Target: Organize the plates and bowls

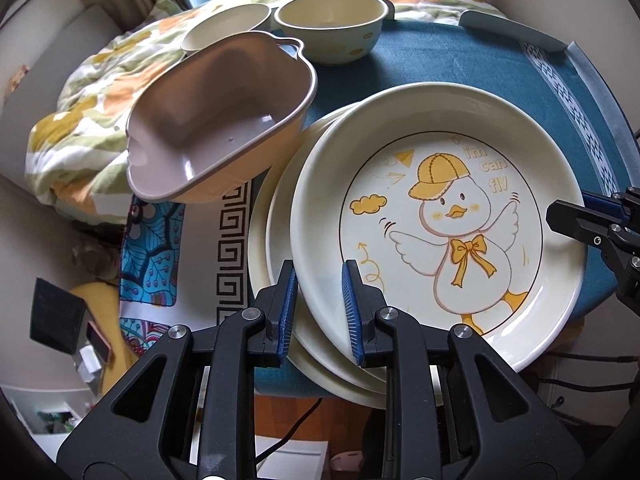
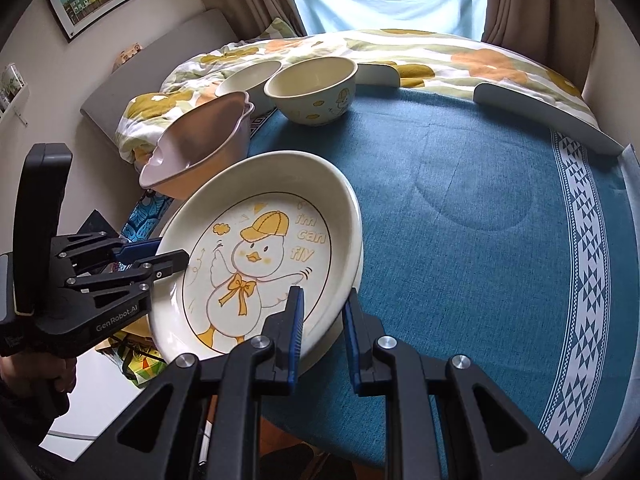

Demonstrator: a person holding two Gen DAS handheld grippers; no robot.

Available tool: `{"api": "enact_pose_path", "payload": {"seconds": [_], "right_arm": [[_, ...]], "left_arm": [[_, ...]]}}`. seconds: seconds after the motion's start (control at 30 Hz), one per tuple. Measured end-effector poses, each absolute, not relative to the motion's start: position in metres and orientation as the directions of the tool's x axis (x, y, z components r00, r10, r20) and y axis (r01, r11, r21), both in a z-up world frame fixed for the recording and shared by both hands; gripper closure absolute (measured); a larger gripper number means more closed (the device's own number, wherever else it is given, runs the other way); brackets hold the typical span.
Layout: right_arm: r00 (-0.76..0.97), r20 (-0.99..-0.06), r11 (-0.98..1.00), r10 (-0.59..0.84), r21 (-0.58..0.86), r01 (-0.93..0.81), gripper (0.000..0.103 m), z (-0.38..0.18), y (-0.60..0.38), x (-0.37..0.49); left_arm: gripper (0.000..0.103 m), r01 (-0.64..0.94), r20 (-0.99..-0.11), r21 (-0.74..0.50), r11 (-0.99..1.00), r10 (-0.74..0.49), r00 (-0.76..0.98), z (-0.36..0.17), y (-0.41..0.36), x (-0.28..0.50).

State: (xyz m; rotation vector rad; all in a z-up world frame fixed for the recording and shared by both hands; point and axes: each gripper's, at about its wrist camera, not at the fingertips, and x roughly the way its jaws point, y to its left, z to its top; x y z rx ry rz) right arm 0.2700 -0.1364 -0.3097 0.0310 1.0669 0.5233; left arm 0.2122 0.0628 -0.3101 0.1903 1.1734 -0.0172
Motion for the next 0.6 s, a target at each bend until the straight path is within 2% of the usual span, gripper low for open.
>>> {"api": "enact_pose_path", "payload": {"seconds": [0.23, 0.6], "right_arm": [[0.366, -0.828, 0.874, 0.424, 0.268, -0.406, 0.085, -0.3099, -0.1339, 0.2727], [0.357, -0.83, 0.869, 0.428, 0.27, -0.415, 0.085, -0.3117, -0.1303, 0.2792]], "left_arm": [[0.083, 0.108, -0.906, 0.207, 0.972, 0.149, 0.395, -0.3097, 0.0557, 0.2101], [0.083, 0.088, -0.907, 0.211, 0.973, 0.161, 0.389, -0.3085, 0.0586, 0.2076]]}}
